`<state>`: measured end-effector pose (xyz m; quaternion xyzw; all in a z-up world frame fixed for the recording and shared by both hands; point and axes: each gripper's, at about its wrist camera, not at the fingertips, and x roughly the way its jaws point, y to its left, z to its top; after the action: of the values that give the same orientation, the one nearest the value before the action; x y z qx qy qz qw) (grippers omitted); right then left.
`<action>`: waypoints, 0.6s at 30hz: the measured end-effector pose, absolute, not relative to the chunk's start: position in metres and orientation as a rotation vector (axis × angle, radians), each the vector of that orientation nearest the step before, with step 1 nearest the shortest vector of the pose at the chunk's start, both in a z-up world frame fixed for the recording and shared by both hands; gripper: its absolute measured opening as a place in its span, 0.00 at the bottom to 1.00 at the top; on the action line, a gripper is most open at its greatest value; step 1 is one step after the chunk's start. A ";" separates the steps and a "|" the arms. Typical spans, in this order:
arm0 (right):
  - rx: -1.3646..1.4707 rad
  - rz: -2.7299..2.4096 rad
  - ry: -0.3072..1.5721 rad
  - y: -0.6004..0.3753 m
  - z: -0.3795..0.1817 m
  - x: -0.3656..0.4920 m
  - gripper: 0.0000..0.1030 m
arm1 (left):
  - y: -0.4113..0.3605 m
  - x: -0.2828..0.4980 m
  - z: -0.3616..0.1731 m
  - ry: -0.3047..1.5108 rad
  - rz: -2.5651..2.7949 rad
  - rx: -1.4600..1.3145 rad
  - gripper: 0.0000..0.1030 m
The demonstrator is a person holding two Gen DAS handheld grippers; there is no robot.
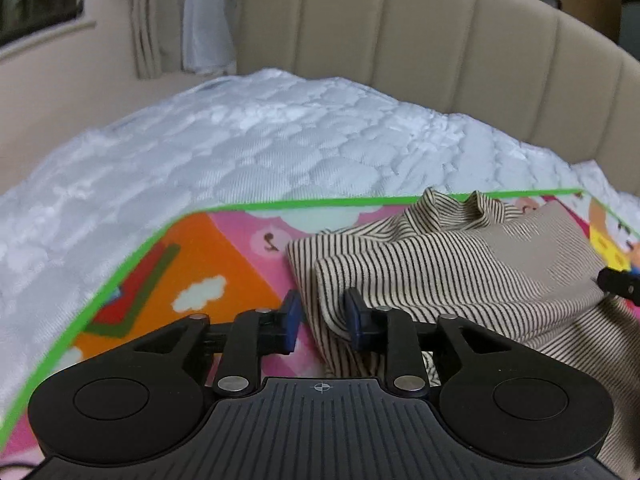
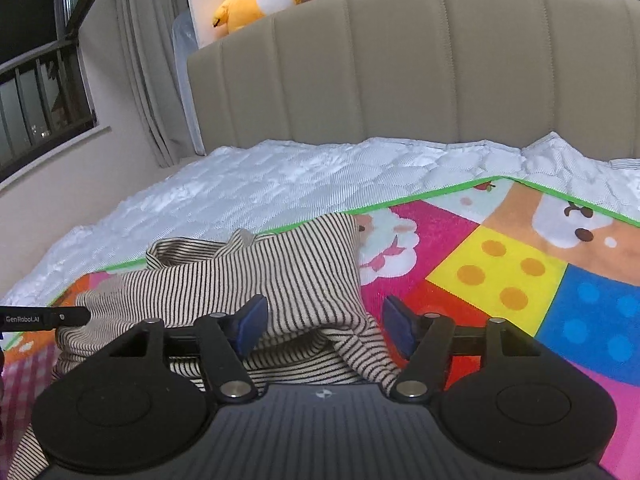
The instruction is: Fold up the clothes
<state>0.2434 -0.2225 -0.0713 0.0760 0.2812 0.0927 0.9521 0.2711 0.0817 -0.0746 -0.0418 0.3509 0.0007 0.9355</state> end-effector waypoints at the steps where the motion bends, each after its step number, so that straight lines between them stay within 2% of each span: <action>1: 0.159 0.188 0.572 -0.222 -0.072 0.244 0.63 | 0.080 0.271 -0.073 0.710 0.003 -0.072 0.29; 4: 0.186 0.189 0.559 -0.223 -0.070 0.246 0.63 | 0.088 0.266 -0.068 0.670 -0.001 -0.125 0.29; 5: 0.206 0.200 0.537 -0.222 -0.065 0.246 0.63 | 0.093 0.263 -0.062 0.635 -0.007 -0.169 0.26; 7: 0.216 0.232 0.488 -0.218 -0.053 0.249 0.63 | 0.102 0.256 -0.048 0.551 -0.038 -0.259 0.28; 10: 0.185 0.265 0.471 -0.205 -0.050 0.264 0.63 | 0.111 0.247 -0.034 0.446 -0.129 -0.394 0.43; 14: 0.153 0.269 0.608 -0.195 -0.080 0.288 0.63 | 0.097 0.261 -0.057 0.563 -0.202 -0.412 0.47; 16: 0.133 0.282 0.634 -0.190 -0.084 0.291 0.68 | 0.091 0.271 -0.073 0.647 -0.185 -0.370 0.47; 18: 0.113 0.303 0.630 -0.187 -0.082 0.288 0.79 | 0.087 0.276 -0.083 0.689 -0.180 -0.331 0.46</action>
<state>0.2881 -0.1869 -0.0820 0.0552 0.3084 0.1485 0.9380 0.2757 0.0865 -0.0826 -0.1615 0.3359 -0.0877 0.9238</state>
